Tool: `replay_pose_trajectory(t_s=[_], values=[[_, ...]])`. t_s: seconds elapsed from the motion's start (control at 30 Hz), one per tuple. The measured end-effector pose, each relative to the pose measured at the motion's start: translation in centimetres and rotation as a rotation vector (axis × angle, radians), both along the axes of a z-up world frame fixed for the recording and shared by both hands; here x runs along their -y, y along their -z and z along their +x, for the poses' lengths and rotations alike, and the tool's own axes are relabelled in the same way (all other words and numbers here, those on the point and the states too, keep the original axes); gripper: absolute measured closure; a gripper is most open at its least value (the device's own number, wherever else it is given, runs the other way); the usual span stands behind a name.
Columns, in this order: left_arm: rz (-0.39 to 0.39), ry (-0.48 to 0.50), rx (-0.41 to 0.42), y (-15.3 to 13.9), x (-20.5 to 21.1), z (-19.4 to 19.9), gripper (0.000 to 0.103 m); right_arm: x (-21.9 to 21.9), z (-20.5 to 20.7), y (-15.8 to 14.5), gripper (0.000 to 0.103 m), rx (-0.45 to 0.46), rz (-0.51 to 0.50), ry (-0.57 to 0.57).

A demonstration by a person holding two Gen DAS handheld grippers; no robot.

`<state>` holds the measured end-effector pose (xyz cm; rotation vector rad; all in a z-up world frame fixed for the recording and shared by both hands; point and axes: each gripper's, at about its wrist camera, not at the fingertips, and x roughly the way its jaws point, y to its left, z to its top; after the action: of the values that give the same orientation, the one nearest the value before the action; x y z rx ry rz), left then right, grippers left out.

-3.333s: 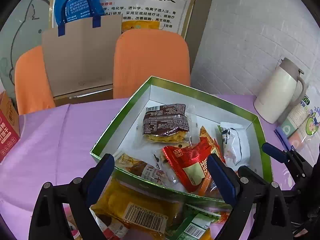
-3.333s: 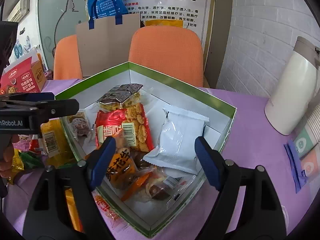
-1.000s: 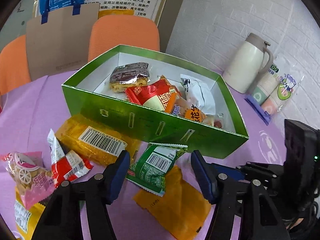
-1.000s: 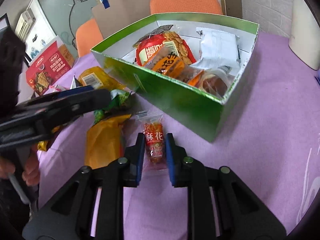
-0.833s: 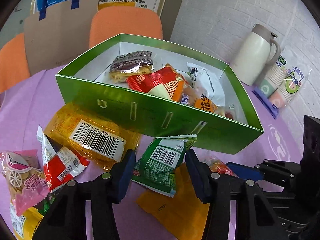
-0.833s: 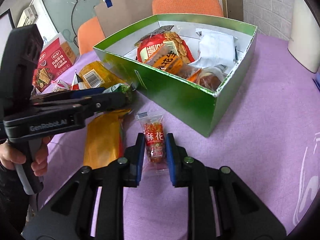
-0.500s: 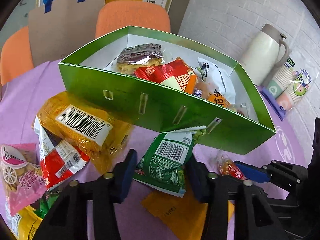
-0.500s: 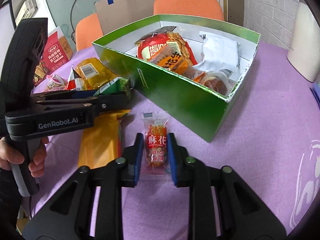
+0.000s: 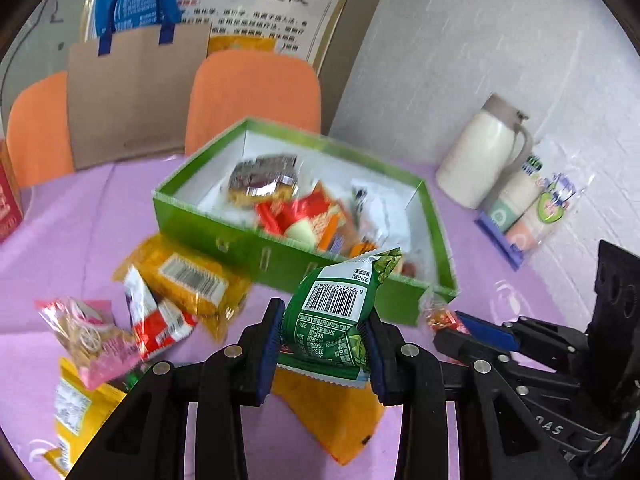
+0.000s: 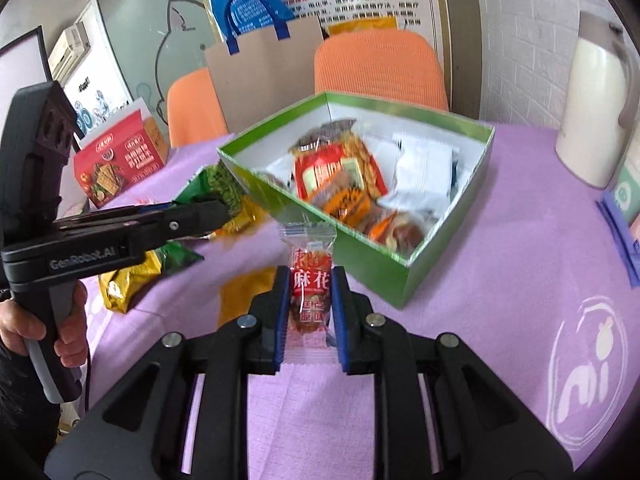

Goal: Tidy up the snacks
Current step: 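Carry both packets into the green box and open both grippers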

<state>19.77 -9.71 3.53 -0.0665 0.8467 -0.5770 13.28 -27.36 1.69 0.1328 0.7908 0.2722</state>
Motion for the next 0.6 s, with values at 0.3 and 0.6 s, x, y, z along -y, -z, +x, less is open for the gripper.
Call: replay_pose_trajectory(t_s=[0.3,0.6], values=[[0.021,-0.004,0.092,-4.1,1.7,2.3,0.066,1.7,2.9,-2.7,0.081,0.070,0.010,0.090],[0.045,-0.029,0.015,-1.0,3.3,7.7,0.066,4.1,6.9,-1.3,0.081,0.054,-0.001,0.156]])
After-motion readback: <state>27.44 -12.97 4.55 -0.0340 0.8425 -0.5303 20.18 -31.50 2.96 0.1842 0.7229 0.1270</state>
